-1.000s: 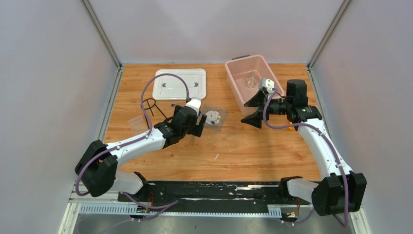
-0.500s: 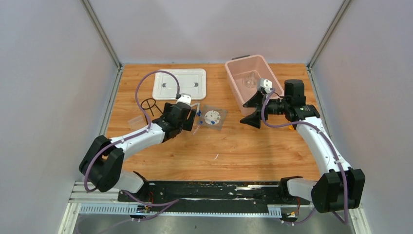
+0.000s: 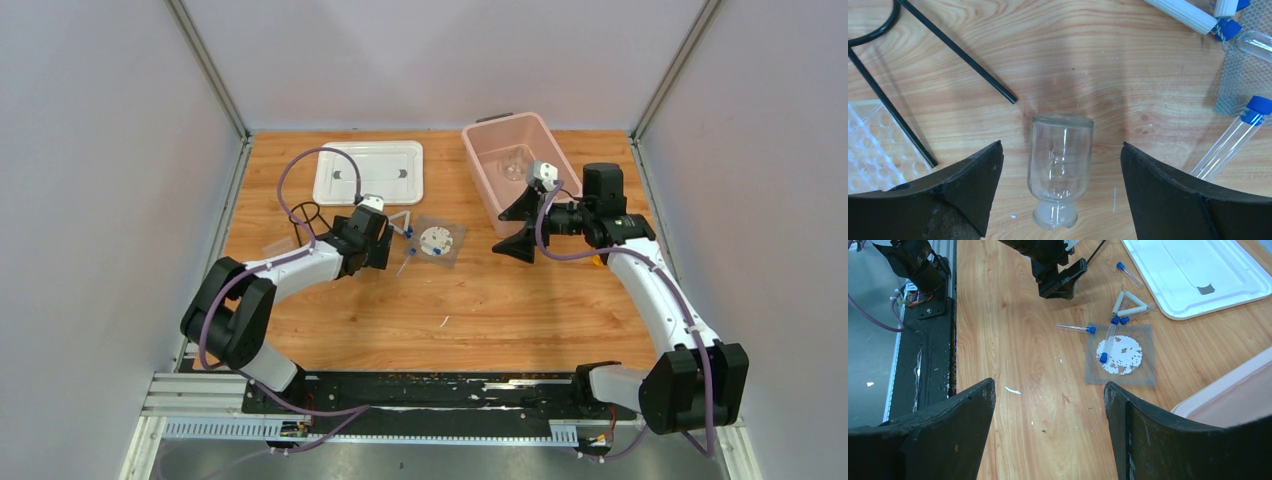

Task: Organize the chemistry lab equipment
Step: Pick up the chemistry item at the center of the board.

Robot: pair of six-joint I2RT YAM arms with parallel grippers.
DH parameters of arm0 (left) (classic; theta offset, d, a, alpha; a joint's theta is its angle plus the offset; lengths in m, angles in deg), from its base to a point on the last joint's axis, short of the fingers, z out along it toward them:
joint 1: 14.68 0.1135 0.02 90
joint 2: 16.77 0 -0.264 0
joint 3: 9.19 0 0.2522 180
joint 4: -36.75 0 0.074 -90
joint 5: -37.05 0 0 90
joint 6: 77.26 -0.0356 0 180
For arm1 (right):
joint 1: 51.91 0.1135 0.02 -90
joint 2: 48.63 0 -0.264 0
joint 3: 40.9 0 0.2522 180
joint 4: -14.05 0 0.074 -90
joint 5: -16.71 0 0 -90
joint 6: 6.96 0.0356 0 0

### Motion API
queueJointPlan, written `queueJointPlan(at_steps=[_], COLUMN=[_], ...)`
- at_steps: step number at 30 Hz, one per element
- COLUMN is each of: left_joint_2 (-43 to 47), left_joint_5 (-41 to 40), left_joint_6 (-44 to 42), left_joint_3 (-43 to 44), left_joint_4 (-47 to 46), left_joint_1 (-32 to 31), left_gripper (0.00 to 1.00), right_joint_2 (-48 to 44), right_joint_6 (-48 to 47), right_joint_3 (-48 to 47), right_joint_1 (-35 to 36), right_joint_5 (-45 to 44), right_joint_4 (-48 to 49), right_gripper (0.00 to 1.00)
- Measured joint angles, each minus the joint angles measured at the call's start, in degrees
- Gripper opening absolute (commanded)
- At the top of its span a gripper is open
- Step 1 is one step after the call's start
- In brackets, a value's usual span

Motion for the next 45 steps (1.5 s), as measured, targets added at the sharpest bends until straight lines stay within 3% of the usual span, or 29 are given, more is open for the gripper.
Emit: queueJointPlan(at_steps=[5, 12, 17, 21, 23, 27, 31, 35, 40, 45], left_joint_2=[-3.52, -4.2, -4.48, -4.57, -4.5, -3.04, 3.8, 12.07, 16.33, 14.19], left_joint_5=[1.66, 3.76, 5.11, 5.99, 6.36, 9.4, 16.9, 27.69, 39.76, 38.07], left_joint_6=[1.05, 2.1, 2.71, 3.17, 3.37, 4.02, 5.55, 9.86, 23.96, 39.71], left_joint_3=[1.49, 1.49, 1.49, 1.49, 1.49, 1.18, -2.16, -7.48, -17.33, -22.49], left_joint_4=[0.92, 1.51, 1.53, 1.49, 1.46, 1.51, -0.79, -9.44, -34.71, -55.36], left_joint_1=[0.63, 1.75, 2.43, 2.71, 2.86, 2.93, 2.95, 2.95, 2.71, -0.46], left_gripper=[0.87, 0.72, 0.52, 0.26, 0.2, 0.16, 0.13, 0.09, 0.03, 0.0], right_joint_2=[0.11, 0.13, 0.13, 0.11, 0.13, 0.13, 0.22, 0.24, 0.24, -0.85], right_joint_6=[-0.04, -0.07, -0.07, -0.07, -0.07, -0.07, -0.46, -3.13, -7.56, -5.38], right_joint_3=[0.0, 0.0, 0.0, 0.0, 0.0, 0.0, 0.0, 0.68, 3.48, 6.49], right_joint_1=[0.0, 0.0, 0.0, 0.0, 0.0, 0.0, 0.04, 1.07, 5.05, 11.89], right_joint_5=[0.0, 0.0, 0.0, 0.2, 0.24, 0.44, 0.74, 1.46, 0.37, -7.8], right_joint_4=[-0.13, -0.17, -0.17, -0.17, -0.17, -0.2, -0.26, -0.61, -0.7, 5.95], right_gripper=[0.79, 0.79, 0.79, 0.79, 0.79, 0.79, 0.78, 0.78, 0.78, 0.78])
